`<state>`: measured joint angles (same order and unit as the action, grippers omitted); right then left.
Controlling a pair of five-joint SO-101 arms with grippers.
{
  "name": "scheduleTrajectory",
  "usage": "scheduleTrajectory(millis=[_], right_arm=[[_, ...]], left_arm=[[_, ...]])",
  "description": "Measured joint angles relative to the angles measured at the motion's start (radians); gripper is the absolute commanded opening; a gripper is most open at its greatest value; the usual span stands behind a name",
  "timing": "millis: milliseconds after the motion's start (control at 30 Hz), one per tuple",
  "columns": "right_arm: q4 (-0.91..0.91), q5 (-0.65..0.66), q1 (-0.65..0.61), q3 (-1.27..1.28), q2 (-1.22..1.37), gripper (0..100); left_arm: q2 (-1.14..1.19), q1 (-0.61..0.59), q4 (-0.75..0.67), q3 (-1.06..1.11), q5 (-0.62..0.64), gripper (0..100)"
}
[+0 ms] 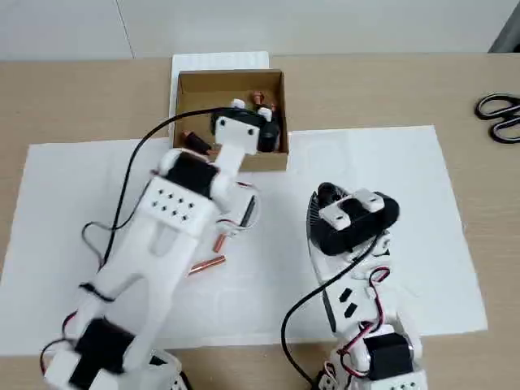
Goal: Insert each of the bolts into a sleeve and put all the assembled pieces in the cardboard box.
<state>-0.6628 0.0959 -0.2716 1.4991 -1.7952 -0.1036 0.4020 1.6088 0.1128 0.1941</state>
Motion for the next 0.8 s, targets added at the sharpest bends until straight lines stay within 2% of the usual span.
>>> scheduleTrajectory(millis=[133, 267, 500, 667, 800], right_arm=[[0.000, -0.048, 0.003, 0.025, 0.000, 0.6], [0.000, -0.121, 0.006, 0.025, -0.005, 0.6], [0.000, -0.138, 0.100, 0.025, -0.005, 0.6], [0.000, -0.140, 0.106, 0.025, -0.005, 0.6], [0.000, -0.140, 0.109, 0.032, -0.005, 0.6]], left_arm=[[0.112, 0.005, 0.028, -0.064, 0.058, 17], [0.213, 0.005, 0.034, -0.089, 0.063, 17], [0.371, 0.006, -0.020, -0.089, 0.066, 17], [0.394, -0.021, -0.080, -0.091, 0.066, 17], [0.394, -0.066, -0.061, -0.149, 0.068, 17]])
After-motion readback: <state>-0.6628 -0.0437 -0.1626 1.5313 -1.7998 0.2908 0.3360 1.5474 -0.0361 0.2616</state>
